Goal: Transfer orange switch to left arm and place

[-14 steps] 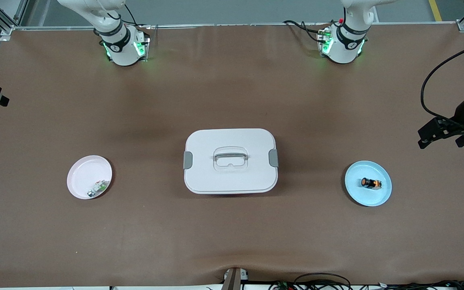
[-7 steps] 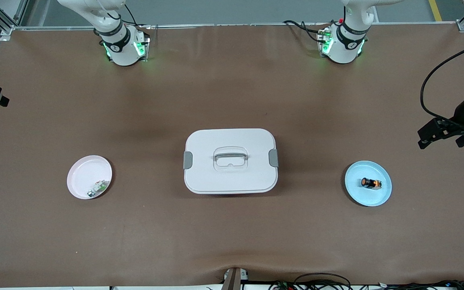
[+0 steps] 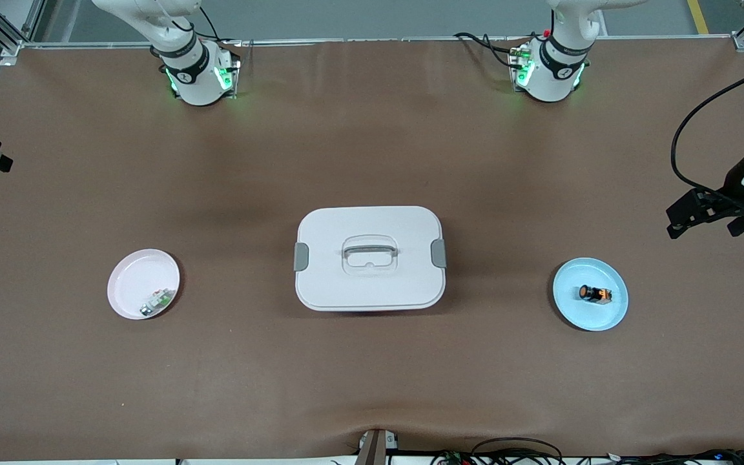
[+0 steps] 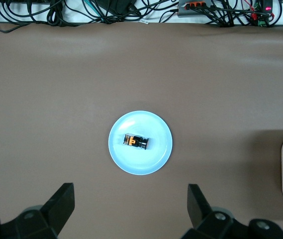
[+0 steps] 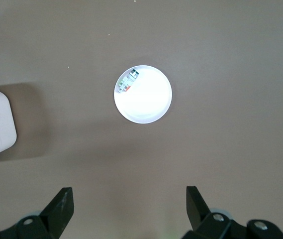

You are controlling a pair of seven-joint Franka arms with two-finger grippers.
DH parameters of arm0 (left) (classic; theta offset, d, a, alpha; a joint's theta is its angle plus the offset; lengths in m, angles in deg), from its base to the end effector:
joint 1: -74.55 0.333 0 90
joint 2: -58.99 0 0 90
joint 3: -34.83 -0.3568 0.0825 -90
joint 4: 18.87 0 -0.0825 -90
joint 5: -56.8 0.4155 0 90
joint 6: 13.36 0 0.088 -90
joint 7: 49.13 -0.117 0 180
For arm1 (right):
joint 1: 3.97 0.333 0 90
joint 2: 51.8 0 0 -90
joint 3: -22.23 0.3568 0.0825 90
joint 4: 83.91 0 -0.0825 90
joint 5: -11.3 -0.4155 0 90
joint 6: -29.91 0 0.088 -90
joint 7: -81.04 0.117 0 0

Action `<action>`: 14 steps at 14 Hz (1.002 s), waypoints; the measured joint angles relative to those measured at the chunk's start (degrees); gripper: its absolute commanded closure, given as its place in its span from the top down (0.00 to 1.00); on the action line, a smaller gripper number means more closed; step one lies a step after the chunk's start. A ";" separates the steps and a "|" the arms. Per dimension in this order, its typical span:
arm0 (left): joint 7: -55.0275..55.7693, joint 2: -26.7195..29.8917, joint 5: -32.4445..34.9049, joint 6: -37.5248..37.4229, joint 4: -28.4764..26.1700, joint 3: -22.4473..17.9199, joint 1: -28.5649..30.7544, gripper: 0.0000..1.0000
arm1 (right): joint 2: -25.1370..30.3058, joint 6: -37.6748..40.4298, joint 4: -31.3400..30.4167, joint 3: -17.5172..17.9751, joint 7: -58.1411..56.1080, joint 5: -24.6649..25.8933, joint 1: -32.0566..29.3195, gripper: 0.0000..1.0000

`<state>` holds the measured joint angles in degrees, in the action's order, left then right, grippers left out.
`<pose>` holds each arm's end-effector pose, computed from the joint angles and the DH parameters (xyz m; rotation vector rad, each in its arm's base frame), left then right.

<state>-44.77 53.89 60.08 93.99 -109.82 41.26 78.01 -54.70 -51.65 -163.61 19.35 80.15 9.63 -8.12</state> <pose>0.6444 -0.0254 0.6222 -3.0925 -0.0217 -0.3108 0.5839 -0.0672 0.7020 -3.1098 0.1605 0.0253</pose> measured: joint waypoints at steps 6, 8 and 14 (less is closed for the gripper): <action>0.00 0.00 0.00 0.00 0.00 -2.55 -1.83 1.00 | 0.00 -0.03 0.00 0.03 0.00 0.07 0.00 1.00; 0.00 0.00 0.00 0.00 0.00 -2.68 -1.83 1.00 | 0.00 -0.03 0.00 0.03 0.00 0.07 0.00 1.00; 0.00 1.01 -0.54 -2.81 -0.05 -1.93 -2.29 1.00 | 0.00 -0.03 0.00 0.03 0.00 0.07 0.00 1.00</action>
<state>-44.77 54.91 59.54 91.17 -109.87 39.33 75.72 -54.70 -51.67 -163.61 19.38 80.15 9.70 -8.12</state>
